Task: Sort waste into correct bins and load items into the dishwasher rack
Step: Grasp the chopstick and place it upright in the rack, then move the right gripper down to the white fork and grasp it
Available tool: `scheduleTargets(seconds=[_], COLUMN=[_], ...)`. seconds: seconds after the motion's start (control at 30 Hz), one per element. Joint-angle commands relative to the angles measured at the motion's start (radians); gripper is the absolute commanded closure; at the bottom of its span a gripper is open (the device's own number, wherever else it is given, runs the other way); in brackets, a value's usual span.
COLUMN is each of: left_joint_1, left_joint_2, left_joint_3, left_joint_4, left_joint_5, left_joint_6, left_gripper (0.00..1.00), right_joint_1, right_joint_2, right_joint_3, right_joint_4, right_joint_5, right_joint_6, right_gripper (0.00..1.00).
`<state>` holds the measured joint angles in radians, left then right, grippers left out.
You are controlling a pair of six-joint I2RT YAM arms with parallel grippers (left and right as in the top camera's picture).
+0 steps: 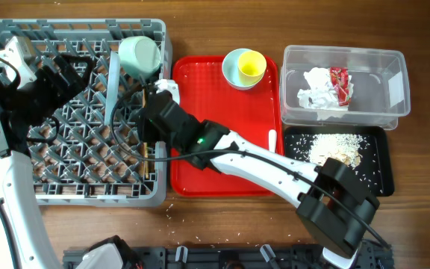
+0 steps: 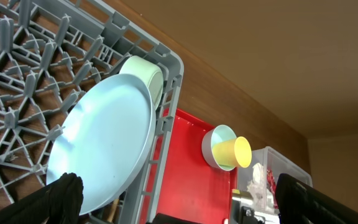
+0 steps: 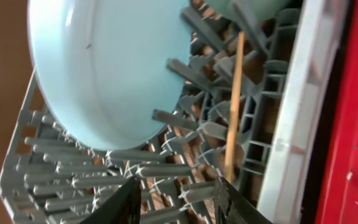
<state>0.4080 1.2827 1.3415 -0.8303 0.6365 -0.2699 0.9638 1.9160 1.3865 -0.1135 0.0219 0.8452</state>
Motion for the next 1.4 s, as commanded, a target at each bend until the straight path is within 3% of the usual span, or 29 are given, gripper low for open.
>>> scheduleTargets(seconds=[0.0, 0.13, 0.2, 0.33, 0.4, 0.53, 0.97, 1.2, 1.3, 1.37], left_joint_1=[0.007, 0.007, 0.007, 0.007, 0.007, 0.007, 0.007, 0.007, 0.007, 0.007], left_joint_2=[0.003, 0.003, 0.003, 0.003, 0.003, 0.003, 0.003, 0.003, 0.003, 0.003], left_joint_3=[0.000, 0.000, 0.000, 0.000, 0.000, 0.000, 0.000, 0.000, 0.000, 0.000], left_joint_4=[0.003, 0.003, 0.002, 0.003, 0.002, 0.002, 0.002, 0.002, 0.002, 0.002], left_joint_5=[0.008, 0.008, 0.008, 0.008, 0.008, 0.009, 0.008, 0.008, 0.008, 0.008], left_joint_6=[-0.008, -0.008, -0.008, -0.008, -0.008, -0.008, -0.008, -0.008, -0.008, -0.008], left_gripper=[0.00, 0.00, 0.00, 0.00, 0.00, 0.00, 0.00, 0.00, 0.00, 0.00], right_joint_1=[-0.029, -0.133, -0.211, -0.300, -0.313, -0.333, -0.353, -0.352, -0.352, -0.352], right_joint_2=[0.013, -0.122, -0.208, -0.232, -0.224, -0.222, -0.220, -0.220, -0.220, -0.220], right_joint_3=[0.011, 0.011, 0.011, 0.004, -0.044, -0.243, -0.484, -0.486, -0.486, -0.486], right_joint_4=[-0.027, -0.245, -0.464, -0.927, -1.034, -0.970, -0.692, -0.644, -0.575, -0.540], right_joint_5=[-0.098, -0.151, -0.143, 0.075, 0.139, 0.193, 0.170, 0.039, -0.067, -0.084], right_joint_6=[-0.061, -0.137, -0.216, -0.243, -0.239, -0.079, -0.034, -0.035, -0.128, -0.140], right_gripper=[0.61, 0.61, 0.61, 0.58, 0.57, 0.56, 0.57, 0.75, 0.88, 0.90])
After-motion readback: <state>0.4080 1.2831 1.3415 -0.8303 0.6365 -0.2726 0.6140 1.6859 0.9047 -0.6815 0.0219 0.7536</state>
